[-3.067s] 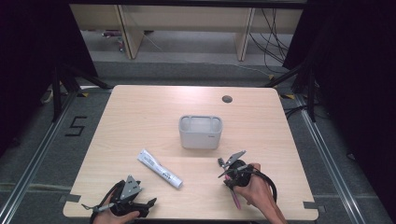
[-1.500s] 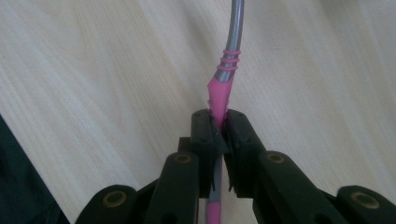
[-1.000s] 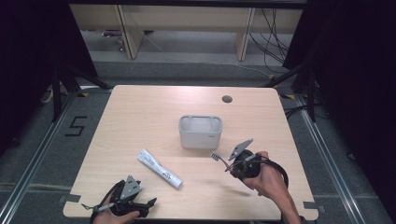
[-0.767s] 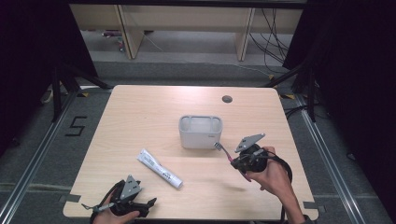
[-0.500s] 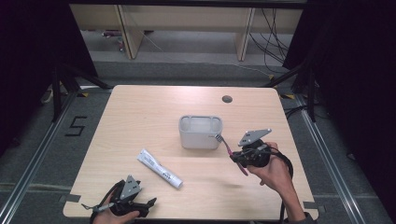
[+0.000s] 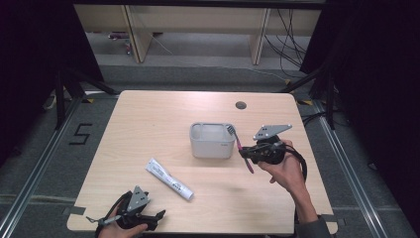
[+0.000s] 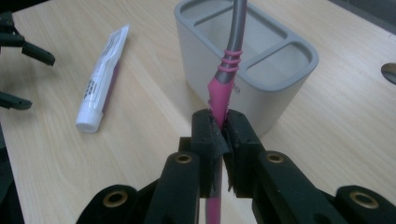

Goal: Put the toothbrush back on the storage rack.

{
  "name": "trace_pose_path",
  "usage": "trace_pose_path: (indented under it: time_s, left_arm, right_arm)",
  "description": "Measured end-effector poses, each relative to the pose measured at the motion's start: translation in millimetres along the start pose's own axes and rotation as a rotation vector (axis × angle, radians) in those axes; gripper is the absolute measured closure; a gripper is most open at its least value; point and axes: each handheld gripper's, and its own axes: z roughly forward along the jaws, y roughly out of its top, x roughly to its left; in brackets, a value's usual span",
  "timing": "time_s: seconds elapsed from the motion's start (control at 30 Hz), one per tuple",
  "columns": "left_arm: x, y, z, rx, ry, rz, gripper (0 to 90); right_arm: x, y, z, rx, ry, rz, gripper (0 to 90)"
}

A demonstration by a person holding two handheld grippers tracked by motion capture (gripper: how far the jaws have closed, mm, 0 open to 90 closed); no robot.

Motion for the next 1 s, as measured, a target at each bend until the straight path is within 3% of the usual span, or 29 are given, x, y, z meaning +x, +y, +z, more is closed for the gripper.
trace_pose_path:
  time_s: [0.13,0.2,0.3,0.43,0.5,0.57,0.77,0.8,0.87,1.0]
  left_arm:
    - [-1.0,0.2,0.1,-0.008,-0.002,-0.009,15.8]
    - [0.0,0.2,-0.4,0.001,-0.001,0.0,15.8]
    - [-1.1,0.3,0.2,-0.003,0.0,-0.009,15.8]
    - [-0.9,0.4,-0.1,0.0,-0.001,-0.009,15.8]
    - [0.2,-0.1,-0.5,-0.003,0.002,0.0,15.8]
    - [0.3,-0.1,-0.5,-0.004,0.0,-0.001,15.8]
    - [-1.0,0.2,0.1,-0.009,-0.003,-0.009,15.8]
    - [-0.6,0.2,0.0,-0.006,-0.005,-0.008,15.8]
    - [-0.4,-0.2,-0.1,-0.01,-0.001,-0.01,15.8]
    - [-0.6,0.1,-0.4,-0.005,-0.001,-0.007,15.8]
  right_arm:
    - [-1.8,5.8,2.3,-0.032,0.009,0.024,83.4]
    - [-5.6,8.8,3.7,-0.051,0.001,-0.003,83.4]
    - [-4.9,12.3,3.5,-0.062,0.007,0.035,83.4]
    - [-9.8,18.6,2.9,-0.104,0.004,0.016,83.4]
    - [-10.6,22.0,1.9,-0.113,0.02,0.053,83.4]
    - [-12.7,25.3,2.9,-0.137,0.017,0.049,83.4]
    - [-17.5,37.5,2.6,-0.158,0.028,0.053,83.4]
    - [-19.0,39.1,3.4,-0.18,0.017,0.037,83.4]
    - [-20.0,41.7,3.8,-0.184,0.033,0.05,83.4]
    - [-22.2,45.9,5.0,-0.192,0.022,0.074,83.4]
